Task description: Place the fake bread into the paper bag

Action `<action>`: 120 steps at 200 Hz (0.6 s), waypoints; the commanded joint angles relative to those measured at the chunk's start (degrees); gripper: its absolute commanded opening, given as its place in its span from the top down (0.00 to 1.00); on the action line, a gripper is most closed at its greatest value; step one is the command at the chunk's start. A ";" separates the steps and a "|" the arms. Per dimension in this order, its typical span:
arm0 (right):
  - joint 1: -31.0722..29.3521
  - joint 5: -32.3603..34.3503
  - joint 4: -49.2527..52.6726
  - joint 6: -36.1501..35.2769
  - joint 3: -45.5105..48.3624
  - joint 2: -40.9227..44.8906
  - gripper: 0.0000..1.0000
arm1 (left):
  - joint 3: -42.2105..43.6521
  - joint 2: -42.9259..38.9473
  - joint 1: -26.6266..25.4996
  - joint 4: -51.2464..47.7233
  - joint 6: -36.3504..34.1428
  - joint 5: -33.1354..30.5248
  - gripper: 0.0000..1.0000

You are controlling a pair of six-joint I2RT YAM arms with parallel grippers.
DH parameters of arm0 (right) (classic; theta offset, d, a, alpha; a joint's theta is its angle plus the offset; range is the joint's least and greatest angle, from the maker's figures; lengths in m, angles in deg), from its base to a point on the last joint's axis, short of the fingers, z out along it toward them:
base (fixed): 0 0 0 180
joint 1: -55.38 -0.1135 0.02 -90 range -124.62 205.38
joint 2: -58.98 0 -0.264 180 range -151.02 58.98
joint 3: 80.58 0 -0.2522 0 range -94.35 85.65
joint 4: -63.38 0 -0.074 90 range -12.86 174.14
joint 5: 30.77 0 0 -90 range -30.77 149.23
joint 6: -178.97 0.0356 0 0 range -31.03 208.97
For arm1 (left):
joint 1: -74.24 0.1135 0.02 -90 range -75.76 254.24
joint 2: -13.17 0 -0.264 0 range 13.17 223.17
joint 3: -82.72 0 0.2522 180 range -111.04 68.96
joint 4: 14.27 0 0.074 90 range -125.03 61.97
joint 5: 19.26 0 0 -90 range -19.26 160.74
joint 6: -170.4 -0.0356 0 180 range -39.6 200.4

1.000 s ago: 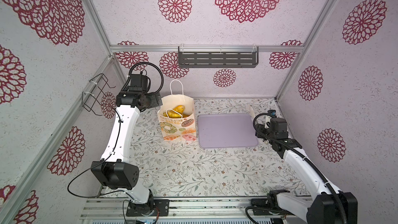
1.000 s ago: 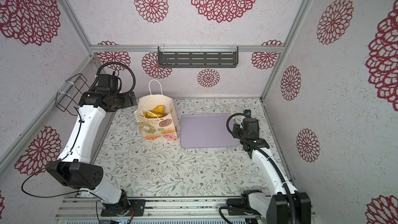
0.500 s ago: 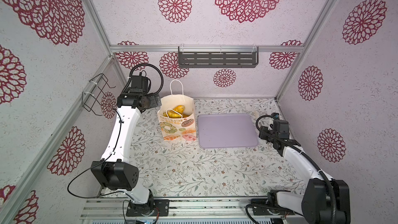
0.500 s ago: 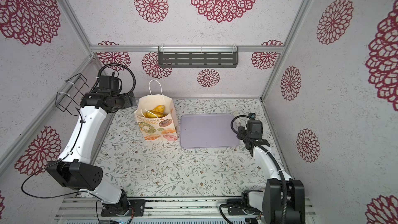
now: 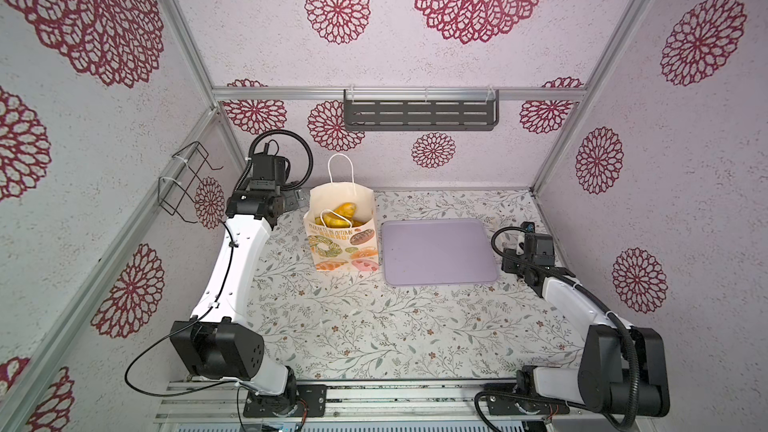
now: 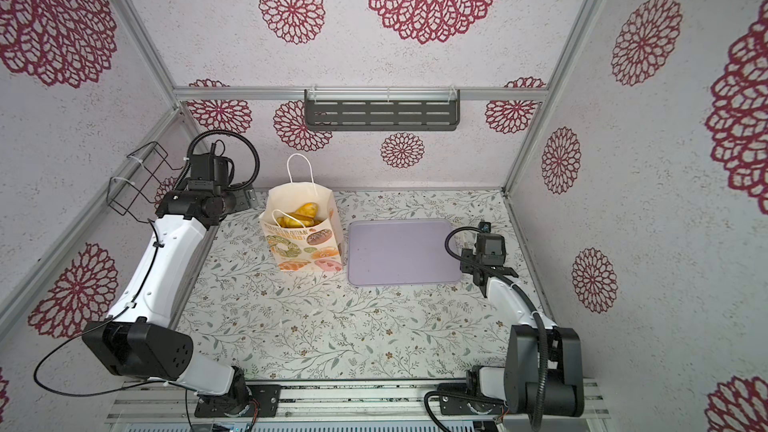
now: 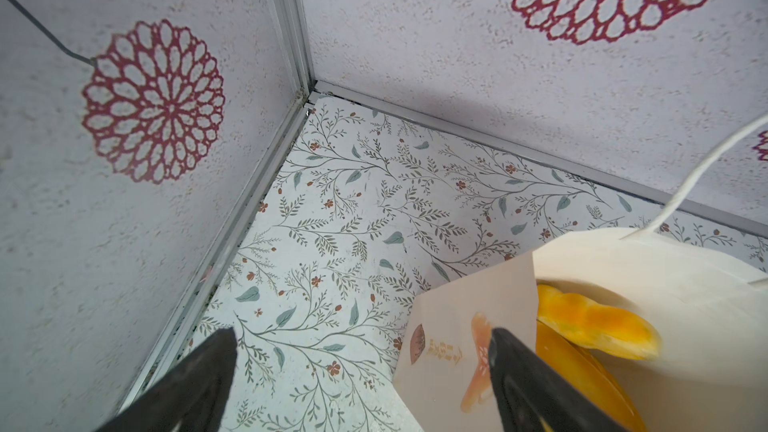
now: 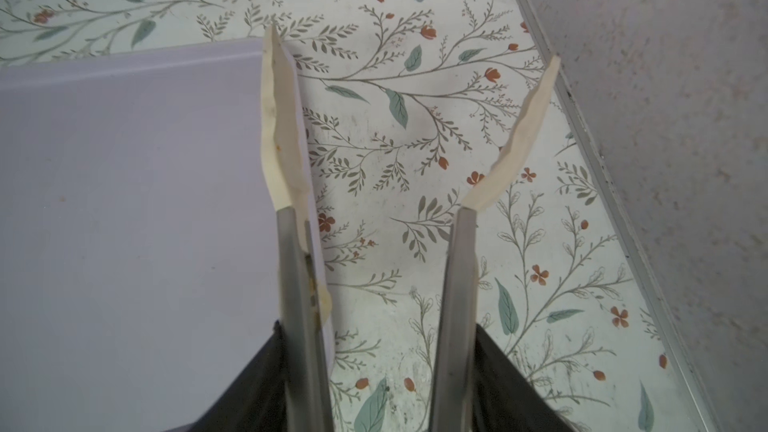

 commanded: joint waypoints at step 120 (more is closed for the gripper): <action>4.45 -0.85 -7.94 -3.51 -1.06 -10.74 0.35 | 2.62 -3.19 0.30 4.01 -0.52 -3.25 0.03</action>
